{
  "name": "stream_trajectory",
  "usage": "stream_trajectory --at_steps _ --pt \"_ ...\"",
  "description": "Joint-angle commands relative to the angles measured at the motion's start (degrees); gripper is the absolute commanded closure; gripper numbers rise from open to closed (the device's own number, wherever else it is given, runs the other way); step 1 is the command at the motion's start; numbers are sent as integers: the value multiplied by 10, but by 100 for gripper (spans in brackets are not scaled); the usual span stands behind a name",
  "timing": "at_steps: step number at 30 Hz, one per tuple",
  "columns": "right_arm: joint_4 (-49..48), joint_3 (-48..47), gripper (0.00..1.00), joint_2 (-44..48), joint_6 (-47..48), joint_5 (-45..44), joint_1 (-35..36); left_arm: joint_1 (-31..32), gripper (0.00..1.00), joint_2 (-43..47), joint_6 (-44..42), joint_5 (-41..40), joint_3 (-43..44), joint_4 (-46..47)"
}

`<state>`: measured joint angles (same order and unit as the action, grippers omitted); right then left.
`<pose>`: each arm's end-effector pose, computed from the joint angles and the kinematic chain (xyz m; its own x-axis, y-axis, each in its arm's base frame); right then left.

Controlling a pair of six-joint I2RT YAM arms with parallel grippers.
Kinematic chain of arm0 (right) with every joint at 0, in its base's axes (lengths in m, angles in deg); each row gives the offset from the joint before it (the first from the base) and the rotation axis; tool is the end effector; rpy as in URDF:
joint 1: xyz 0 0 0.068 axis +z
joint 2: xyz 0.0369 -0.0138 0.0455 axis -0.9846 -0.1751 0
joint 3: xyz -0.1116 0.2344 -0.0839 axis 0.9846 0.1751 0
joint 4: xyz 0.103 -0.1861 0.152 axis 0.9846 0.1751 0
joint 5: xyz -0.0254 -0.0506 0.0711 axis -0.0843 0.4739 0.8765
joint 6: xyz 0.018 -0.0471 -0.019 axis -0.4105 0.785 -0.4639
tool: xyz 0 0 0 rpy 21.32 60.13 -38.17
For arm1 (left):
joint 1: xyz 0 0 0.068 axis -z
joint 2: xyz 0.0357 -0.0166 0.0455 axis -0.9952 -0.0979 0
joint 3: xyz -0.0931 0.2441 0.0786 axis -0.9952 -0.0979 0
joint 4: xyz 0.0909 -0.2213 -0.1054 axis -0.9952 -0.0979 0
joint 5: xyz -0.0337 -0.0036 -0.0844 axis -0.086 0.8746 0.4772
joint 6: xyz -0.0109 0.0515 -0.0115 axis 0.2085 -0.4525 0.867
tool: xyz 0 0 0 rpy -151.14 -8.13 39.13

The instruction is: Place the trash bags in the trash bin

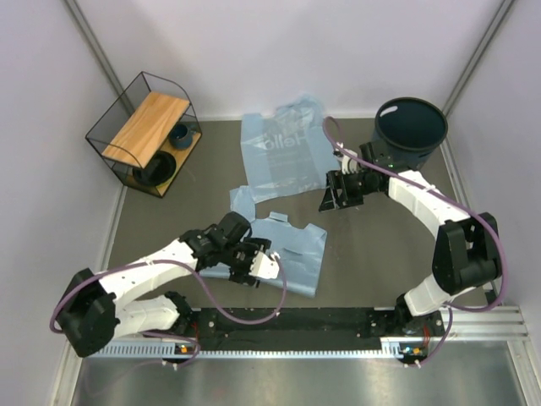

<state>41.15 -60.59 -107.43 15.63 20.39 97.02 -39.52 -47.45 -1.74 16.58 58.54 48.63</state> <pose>0.2960 0.1129 0.2463 -0.8597 -0.1981 -0.4708 -0.4589 0.7042 0.5417 0.1362 -0.1574 0.2023 0.3615 0.7219 -0.5900 0.9321 -0.2654 0.2464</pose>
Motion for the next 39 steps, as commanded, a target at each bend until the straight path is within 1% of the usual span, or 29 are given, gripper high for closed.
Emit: stream_trajectory --at_steps 1,2,3,4,6,7,8,9,10,11,13,14,15,16,17,20,21,24,27,30,33,34,36,37,39 --pt "-3 -16 28 -12 9 16 3 4 23 -16 30 -21 -22 103" --pt "-3 -16 28 -13 8 15 3 4 29 -29 36 -25 -17 101" --pt "-3 -17 28 -12 8 15 4 4 38 -43 39 -26 -8 92" --pt "-3 -17 28 -13 9 14 2 4 56 -71 40 -28 18 69" --pt "-3 -19 28 -14 8 11 3 3 67 -98 32 -11 46 41" --pt "-3 -19 28 -14 8 11 3 4 78 -111 18 8 71 7" --pt "-2 -18 28 -13 7 9 3 3 84 -111 -23 27 80 -9" --pt "-2 -18 28 -13 9 9 3 5 89 -110 -45 73 87 -24" --pt "-1 -17 28 -13 8 10 3 7 92 -107 -66 96 93 -41" --pt "0 -17 28 -14 9 9 3 9 99 -107 -107 115 109 -75" --pt "1 -18 28 -13 9 8 4 16 100 -128 -120 140 137 -118" --pt "3 -19 28 -13 9 7 3 19 100 -141 -133 144 183 -192" --pt "4 -20 28 -13 11 7 3 20 100 -156 -132 146 203 -221" --pt "7 -21 28 -12 12 7 3 19 100 -180 -125 141 221 -240" --pt "9 -21 28 -11 15 8 3 20 100 -185 -99 133 228 -252" --pt "11 -21 28 -12 22 16 3 22 100 -164 -75 104 196 -242" --pt "11 -21 28 -14 22 18 3 27 100 -156 -66 96 170 -234" --pt "12 -21 28 -22 22 26 3 49 100 -144 -20 93 160 -243" --pt "12 -24 28 -30 23 33 3 49 99 -170 17 94 175 -266" --pt "13 -29 28 -34 22 32 2 45 98 -219 13 73 212 -286" --pt "16 -35 28 -37 23 29 3 30 94 -273 -4 86 252 -313" --pt "17 -36 28 -37 22 29 3 16 93 -299 -15 87 261 -316" --pt "18 -37 28 -36 23 30 3 -2 88 -323 -25 86 289 -316" --pt "21 -37 28 -36 25 31 3 -21 87 -347 -34 84 301 -319" --pt "23 -36 28 -36 26 31 3 -39 81 -368 -34 84 339 -324"
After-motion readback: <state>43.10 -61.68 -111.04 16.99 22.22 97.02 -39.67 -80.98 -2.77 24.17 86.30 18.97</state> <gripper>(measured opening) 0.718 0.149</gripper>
